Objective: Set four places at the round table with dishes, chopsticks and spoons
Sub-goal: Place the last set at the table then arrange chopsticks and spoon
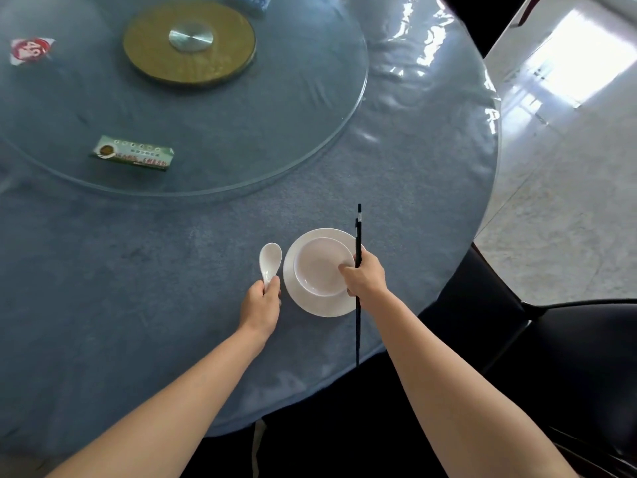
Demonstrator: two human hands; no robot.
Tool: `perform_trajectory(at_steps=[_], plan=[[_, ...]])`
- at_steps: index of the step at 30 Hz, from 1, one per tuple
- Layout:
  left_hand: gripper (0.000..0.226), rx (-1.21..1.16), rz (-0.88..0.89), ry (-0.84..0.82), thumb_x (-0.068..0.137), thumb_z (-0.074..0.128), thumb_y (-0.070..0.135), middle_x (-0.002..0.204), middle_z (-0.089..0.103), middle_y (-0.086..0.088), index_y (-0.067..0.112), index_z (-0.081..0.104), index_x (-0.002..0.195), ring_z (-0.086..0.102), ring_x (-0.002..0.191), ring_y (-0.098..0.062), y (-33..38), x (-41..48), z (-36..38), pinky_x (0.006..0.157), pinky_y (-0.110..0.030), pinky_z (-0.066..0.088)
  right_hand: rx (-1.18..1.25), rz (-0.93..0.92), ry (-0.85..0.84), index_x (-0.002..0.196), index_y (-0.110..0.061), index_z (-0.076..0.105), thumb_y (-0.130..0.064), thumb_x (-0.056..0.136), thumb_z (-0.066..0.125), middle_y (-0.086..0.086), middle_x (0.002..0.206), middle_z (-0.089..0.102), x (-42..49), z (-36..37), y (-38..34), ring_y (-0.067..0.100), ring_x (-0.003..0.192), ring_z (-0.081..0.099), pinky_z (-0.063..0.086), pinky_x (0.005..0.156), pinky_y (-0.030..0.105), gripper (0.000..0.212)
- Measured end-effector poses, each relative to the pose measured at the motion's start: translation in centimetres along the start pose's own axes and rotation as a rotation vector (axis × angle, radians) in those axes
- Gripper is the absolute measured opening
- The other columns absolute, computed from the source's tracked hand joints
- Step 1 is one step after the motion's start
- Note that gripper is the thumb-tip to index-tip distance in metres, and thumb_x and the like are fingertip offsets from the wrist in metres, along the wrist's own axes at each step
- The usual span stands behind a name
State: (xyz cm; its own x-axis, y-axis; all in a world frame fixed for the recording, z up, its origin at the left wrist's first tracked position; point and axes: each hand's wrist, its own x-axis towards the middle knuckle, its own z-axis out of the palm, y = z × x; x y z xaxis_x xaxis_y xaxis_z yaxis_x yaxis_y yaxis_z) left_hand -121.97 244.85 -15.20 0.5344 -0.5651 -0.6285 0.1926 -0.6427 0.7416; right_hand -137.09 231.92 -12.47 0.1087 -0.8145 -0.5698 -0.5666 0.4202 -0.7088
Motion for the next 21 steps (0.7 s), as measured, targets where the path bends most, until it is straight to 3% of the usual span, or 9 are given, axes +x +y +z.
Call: perform_trajectory(at_steps=[4, 8, 10, 12, 15, 17, 21], plan=[[0.032, -0.036, 0.059, -0.054, 0.096, 0.049, 0.040, 0.054, 0.037, 0.008, 0.016, 0.042, 0.078, 0.027, 0.046, -0.012, 0.9, -0.4, 0.3, 0.044, -0.028, 0.022, -0.021, 0.008, 0.010, 0.094, -0.021, 0.063, -0.024, 0.085, 0.065, 0.007, 0.088, 0.064, 0.1, -0.2, 0.2, 0.020, 0.063, 0.053, 0.041, 0.038, 0.020, 0.010], [0.035, -0.063, 0.106, -0.048, 0.091, 0.048, 0.044, 0.062, 0.038, 0.003, 0.014, 0.041, 0.075, 0.029, 0.052, -0.015, 2.5, -0.5, 0.3, 0.047, -0.032, 0.023, -0.019, 0.078, 0.085, 0.080, -0.014, 0.053, -0.051, 0.088, 0.063, 0.000, 0.076, 0.056, -0.6, -1.2, -0.4, 0.017, 0.055, 0.051, 0.040, 0.040, 0.023, 0.039], [0.038, -0.079, 0.126, -0.054, 0.089, 0.052, 0.045, 0.059, 0.038, 0.006, 0.017, 0.038, 0.069, 0.030, 0.052, -0.014, 3.6, -0.9, 0.5, 0.047, -0.032, 0.025, 0.048, 0.093, 0.107, 0.084, -0.009, 0.056, -0.046, 0.095, 0.052, 0.000, 0.073, 0.051, -1.0, -2.1, -0.7, 0.018, 0.050, 0.047, 0.039, 0.046, 0.027, 0.039], [0.036, -0.088, 0.182, -0.069, 0.093, 0.059, 0.039, 0.048, 0.045, 0.014, 0.022, 0.044, 0.064, 0.040, 0.045, -0.008, 5.0, -1.9, 1.3, 0.045, -0.027, 0.032, 0.187, 0.091, 0.083, 0.090, -0.006, 0.063, -0.030, 0.100, 0.045, 0.003, 0.070, 0.049, -1.6, -3.3, -1.0, 0.015, 0.041, 0.041, 0.034, 0.044, 0.027, 0.032], [0.021, -0.137, 0.226, -0.120, 0.092, 0.065, 0.034, 0.058, 0.060, 0.015, 0.021, 0.065, 0.077, 0.055, 0.053, -0.003, 7.4, -3.5, 3.0, 0.049, -0.021, 0.041, 0.430, 0.106, -0.107, 0.089, -0.003, 0.064, -0.017, 0.103, 0.044, 0.004, 0.066, 0.044, -3.3, -4.9, -1.6, 0.012, 0.042, 0.030, 0.025, 0.040, 0.023, 0.028], [0.018, -0.205, 0.203, -0.151, 0.090, 0.069, 0.036, 0.055, 0.053, 0.014, 0.020, 0.068, 0.082, 0.046, 0.049, -0.009, 9.0, -4.2, 4.0, 0.046, -0.025, 0.036, 0.442, 0.126, -0.273, 0.090, -0.004, 0.064, -0.018, 0.105, 0.045, 0.002, 0.063, 0.042, -4.5, -5.9, -1.9, 0.012, 0.046, 0.029, 0.023, 0.042, 0.023, 0.029], [0.024, -0.289, 0.115, -0.176, 0.085, 0.074, 0.041, 0.039, 0.033, 0.016, 0.017, 0.070, 0.090, 0.027, 0.031, -0.007, 11.3, -4.6, 5.0, 0.033, -0.018, 0.024, 0.382, 0.121, -0.501, 0.097, -0.004, 0.069, -0.021, 0.105, 0.046, 0.000, 0.064, 0.047, -6.1, -7.6, -1.8, 0.014, 0.054, 0.034, 0.026, 0.052, 0.026, 0.030]])
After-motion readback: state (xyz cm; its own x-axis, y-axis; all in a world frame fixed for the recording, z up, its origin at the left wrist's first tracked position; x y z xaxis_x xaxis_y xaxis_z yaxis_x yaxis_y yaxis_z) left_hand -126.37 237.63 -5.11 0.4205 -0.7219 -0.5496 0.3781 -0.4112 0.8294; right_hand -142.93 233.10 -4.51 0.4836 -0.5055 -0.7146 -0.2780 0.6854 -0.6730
